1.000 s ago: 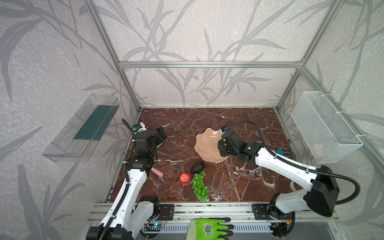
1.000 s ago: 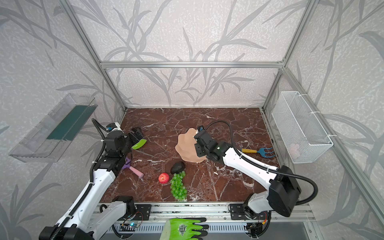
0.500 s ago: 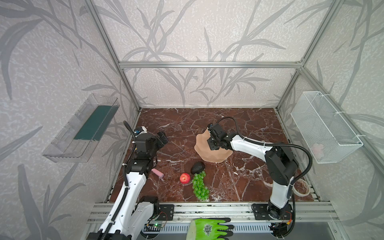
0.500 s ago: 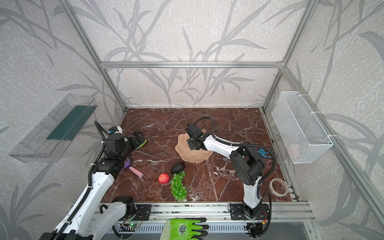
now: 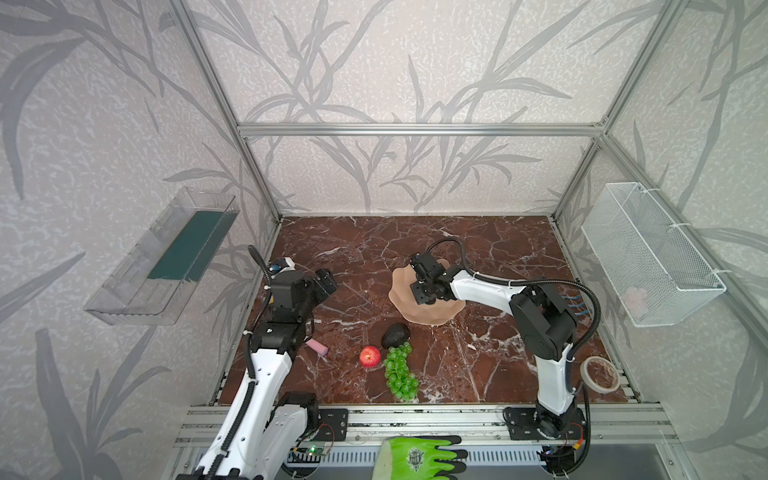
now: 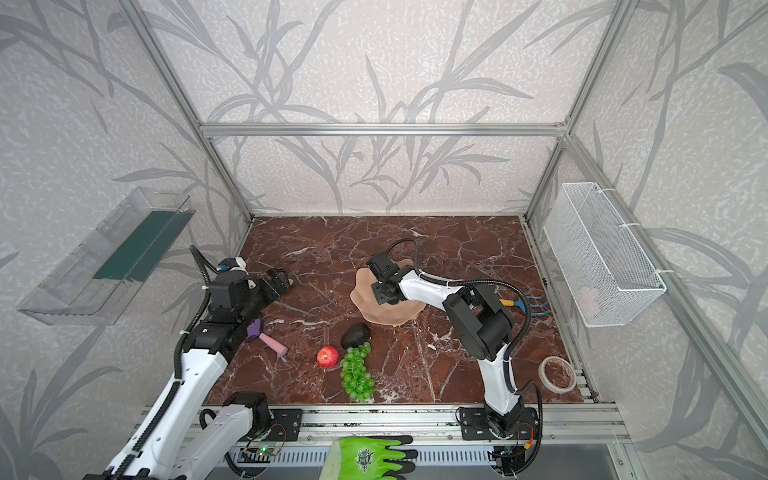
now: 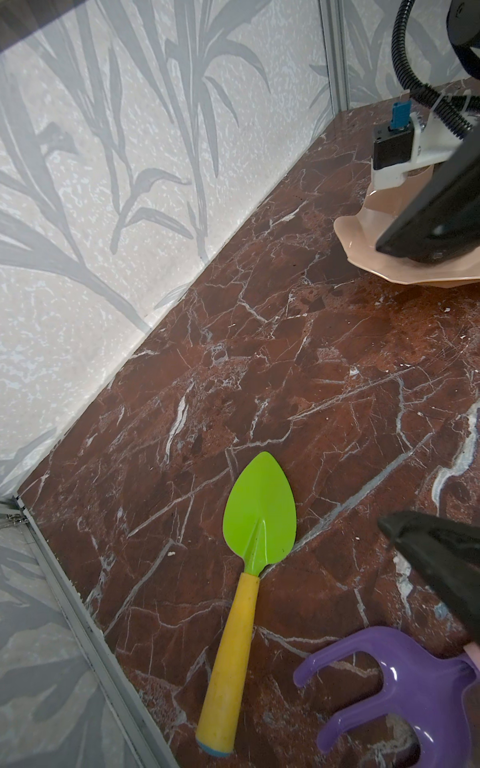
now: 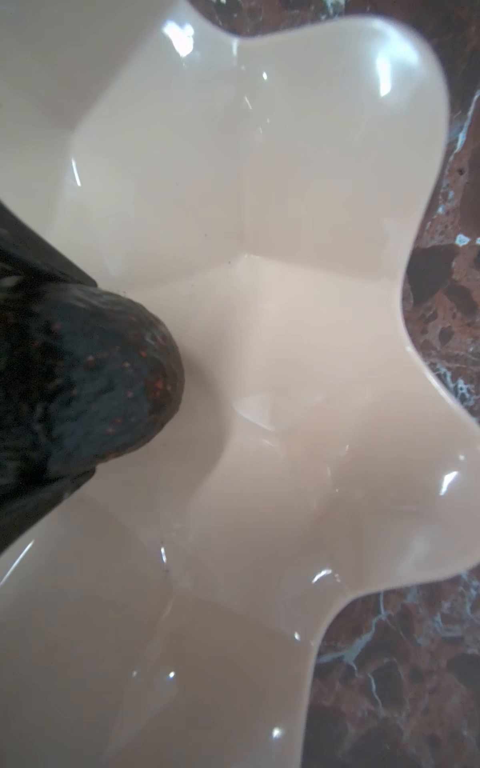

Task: Place and organize the fake fruits in the fruit bowl
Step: 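Carry the avocado with the right gripper into the pink bowl and release, then lower the left gripper onto the red apple and grasp it while the right arm withdraws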

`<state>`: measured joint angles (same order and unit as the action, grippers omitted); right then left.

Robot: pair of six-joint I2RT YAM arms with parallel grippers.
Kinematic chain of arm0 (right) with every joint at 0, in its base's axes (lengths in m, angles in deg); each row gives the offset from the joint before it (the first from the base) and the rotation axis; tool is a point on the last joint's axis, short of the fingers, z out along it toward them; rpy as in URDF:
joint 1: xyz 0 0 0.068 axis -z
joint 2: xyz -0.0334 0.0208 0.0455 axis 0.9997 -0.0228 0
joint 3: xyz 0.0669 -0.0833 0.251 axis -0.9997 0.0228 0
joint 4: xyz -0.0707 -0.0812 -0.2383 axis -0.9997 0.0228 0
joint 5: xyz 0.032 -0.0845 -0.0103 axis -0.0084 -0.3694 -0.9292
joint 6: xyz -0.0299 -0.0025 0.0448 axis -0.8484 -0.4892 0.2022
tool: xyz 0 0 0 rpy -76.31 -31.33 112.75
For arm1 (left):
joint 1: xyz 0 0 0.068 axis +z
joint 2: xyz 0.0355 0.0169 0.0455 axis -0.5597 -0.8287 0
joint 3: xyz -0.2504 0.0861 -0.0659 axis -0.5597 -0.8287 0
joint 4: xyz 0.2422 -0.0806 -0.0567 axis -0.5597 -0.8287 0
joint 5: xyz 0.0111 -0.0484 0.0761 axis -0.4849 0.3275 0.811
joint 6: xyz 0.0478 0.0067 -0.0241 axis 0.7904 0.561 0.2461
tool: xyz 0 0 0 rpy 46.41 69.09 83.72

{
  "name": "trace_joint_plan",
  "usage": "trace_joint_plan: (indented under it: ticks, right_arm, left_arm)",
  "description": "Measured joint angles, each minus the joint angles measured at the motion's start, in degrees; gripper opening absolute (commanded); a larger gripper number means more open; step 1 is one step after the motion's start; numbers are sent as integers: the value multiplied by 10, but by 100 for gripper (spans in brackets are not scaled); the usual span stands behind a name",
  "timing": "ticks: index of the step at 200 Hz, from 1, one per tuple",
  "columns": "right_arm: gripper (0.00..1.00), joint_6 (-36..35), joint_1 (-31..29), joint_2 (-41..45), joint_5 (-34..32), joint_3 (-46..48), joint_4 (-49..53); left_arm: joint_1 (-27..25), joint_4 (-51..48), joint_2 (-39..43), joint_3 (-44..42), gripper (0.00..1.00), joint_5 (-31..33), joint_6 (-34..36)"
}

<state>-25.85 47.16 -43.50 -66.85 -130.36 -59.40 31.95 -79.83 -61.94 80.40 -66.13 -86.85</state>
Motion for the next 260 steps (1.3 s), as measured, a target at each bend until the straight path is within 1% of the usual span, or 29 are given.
trace_joint_plan:
  ticks: [21,35,55,75,86,106,126,151,164,204,233,260]
  right_arm:
    - [79,1,0,0,1,0,0]
    - [87,2,0,4,0,2,0]
    - [92,2,0,30,-3,18,-2]
    - [97,3,0,90,-9,54,-13]
    - [99,4,1,140,-14,84,-34]
    - [99,9,3,234,-15,142,-72]
    - [99,14,6,308,-14,195,-112]
    - [99,27,10,361,-11,250,-144]
    - [99,33,12,371,-10,271,-151]
    - [99,49,17,391,-10,319,-162]
    - [99,52,22,398,-11,328,-166]
    - [99,54,23,398,-10,328,-173]
  left_arm:
    - [0,-24,13,0,95,-6,0]
    - [0,-43,24,0,94,-12,1]
    - [0,-82,33,1,92,-29,9]
    - [-2,-129,26,12,89,-49,23]
    - [-5,-151,18,22,88,-59,30]
    - [-22,-179,5,33,87,-70,41]
    - [-62,-202,-5,33,87,-70,42]
    - [-144,-228,-19,34,87,-62,36]
    - [-180,-244,-24,34,87,-59,32]
    - [-256,-273,-23,23,87,-42,6]
    - [-308,-277,-30,2,87,-30,-13]
    - [-355,-271,-63,-18,87,-16,-29]
